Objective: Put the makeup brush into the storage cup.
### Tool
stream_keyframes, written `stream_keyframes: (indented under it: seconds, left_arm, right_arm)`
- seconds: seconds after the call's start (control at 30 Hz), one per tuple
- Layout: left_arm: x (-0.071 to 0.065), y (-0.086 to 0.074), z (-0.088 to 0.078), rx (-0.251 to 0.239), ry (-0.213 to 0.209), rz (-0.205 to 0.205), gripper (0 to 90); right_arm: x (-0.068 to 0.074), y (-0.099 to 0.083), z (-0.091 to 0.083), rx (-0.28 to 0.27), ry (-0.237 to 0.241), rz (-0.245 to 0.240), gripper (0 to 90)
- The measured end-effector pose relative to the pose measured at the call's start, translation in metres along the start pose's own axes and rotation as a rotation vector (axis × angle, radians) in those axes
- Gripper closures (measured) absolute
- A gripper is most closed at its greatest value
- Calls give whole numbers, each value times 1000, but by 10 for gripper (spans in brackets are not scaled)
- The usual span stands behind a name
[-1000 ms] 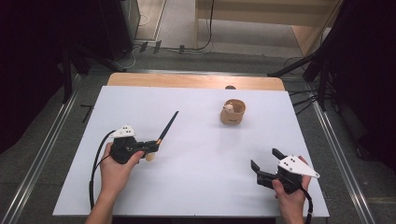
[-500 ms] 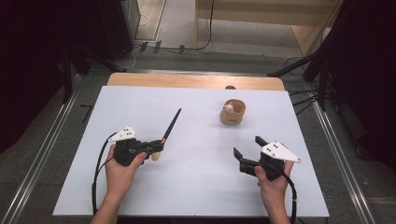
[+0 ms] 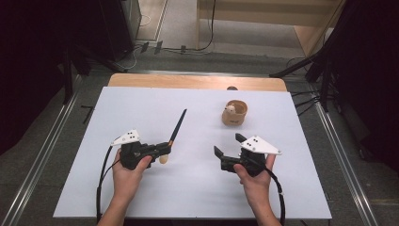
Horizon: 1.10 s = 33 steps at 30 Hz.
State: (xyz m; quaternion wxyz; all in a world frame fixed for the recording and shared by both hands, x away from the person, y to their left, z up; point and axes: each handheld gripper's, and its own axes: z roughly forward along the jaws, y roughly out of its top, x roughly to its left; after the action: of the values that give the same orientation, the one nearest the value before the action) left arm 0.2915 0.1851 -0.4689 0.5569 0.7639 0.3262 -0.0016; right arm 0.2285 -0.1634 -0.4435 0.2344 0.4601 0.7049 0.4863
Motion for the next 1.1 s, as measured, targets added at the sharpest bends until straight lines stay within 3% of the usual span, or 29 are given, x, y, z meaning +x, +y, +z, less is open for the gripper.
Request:
stream_keyframes:
  seconds: [0.07, 0.2, 0.47, 0.53, 0.63, 0.67, 1.1]
  left_arm:
    - [-2, 0, 1, -7, -7, 0, 789]
    - [-7, 1, 2, -27, -18, 6, 789]
    - [-15, -1, 9, -40, -44, 22, 789]
    - [-21, -3, 14, -47, -50, 31, 789]
    - [-25, -3, 17, -54, -59, 37, 789]
    - [-29, -4, 19, -63, -69, 48, 789]
    - [-49, -12, 37, -88, -91, 85, 789]
  right_arm:
    - [7, -1, 2, 20, -25, -2, 143]
    - [15, -2, 3, 20, 34, 37, 175]
    - [32, -4, 9, 30, 72, 63, 228]
    - [38, -5, 11, 36, 88, 84, 299]
    - [39, -5, 12, 39, 107, 115, 340]
    - [40, -6, 12, 34, 127, 149, 360]
    - [40, -7, 8, -32, 235, 263, 539]
